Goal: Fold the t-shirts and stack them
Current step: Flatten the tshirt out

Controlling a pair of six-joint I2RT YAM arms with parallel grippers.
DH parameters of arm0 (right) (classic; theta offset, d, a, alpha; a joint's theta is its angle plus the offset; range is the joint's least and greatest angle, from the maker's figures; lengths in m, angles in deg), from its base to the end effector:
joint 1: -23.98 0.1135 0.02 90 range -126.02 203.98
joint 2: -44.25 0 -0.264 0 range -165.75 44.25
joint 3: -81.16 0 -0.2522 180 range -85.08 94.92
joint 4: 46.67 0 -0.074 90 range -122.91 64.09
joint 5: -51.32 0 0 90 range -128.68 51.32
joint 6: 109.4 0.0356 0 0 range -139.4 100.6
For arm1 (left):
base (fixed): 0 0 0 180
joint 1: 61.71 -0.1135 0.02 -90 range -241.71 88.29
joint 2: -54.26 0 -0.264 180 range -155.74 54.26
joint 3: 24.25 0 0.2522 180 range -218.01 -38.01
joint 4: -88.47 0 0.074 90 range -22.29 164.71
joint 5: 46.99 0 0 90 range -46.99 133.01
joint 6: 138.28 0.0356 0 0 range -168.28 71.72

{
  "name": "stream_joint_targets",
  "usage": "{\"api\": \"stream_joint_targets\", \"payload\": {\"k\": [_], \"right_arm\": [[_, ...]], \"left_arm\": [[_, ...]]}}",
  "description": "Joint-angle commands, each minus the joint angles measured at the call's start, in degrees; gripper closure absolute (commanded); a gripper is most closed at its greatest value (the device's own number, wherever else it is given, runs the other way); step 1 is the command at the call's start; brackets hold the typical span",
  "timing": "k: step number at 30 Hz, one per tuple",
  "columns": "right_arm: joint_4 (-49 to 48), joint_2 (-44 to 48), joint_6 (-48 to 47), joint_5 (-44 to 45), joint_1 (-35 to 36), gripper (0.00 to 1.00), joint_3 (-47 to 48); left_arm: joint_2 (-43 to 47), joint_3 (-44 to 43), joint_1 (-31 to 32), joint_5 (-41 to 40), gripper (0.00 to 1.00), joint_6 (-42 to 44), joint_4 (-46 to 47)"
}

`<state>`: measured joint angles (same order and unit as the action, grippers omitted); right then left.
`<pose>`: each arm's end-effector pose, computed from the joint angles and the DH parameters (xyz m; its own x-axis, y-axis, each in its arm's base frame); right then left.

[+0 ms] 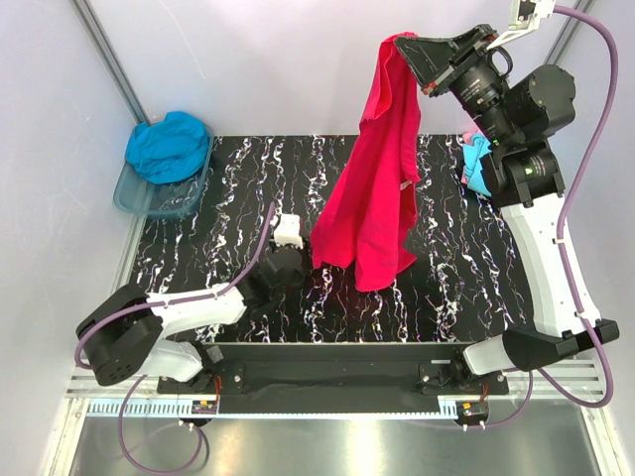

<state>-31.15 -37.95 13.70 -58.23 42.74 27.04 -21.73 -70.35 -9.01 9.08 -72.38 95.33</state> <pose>0.2437 0.0953 0.6000 0.0563 0.5626 -0.8248 -0.7319 0.5851 0.3492 0.1794 -0.2028 0.2035 -0.3588 -0.0881 -0.9292 0.2215 0.9591 -0.1765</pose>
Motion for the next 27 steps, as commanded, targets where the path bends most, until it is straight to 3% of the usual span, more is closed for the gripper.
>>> {"api": "stream_joint_targets", "payload": {"k": [1,6,9,14,17,27], "right_arm": [[-3.25,2.47,0.30,0.22,-0.39,1.00,2.50],[-3.25,2.39,0.38,0.22,-0.39,1.00,2.49],[-3.17,2.04,0.47,0.21,-0.40,1.00,2.58],[-3.17,1.77,0.47,0.13,-0.31,1.00,2.32],[-3.08,1.86,0.30,0.22,-0.40,1.00,2.14],[-3.08,2.65,0.12,0.22,-0.66,1.00,1.18]], "left_arm": [[-0.39,0.43,0.11,-2.28,0.55,-1.30,4.60],[-0.39,0.00,0.55,-0.08,0.55,-3.14,4.60],[-0.13,-1.41,3.88,-1.39,0.53,-4.38,3.73],[-4.07,-6.68,12.23,-6.22,0.33,-2.54,2.06],[-7.32,-8.44,13.91,-7.20,0.29,-2.18,1.53],[-12.25,-9.50,15.32,-11.85,0.27,-1.74,-0.67]]}}
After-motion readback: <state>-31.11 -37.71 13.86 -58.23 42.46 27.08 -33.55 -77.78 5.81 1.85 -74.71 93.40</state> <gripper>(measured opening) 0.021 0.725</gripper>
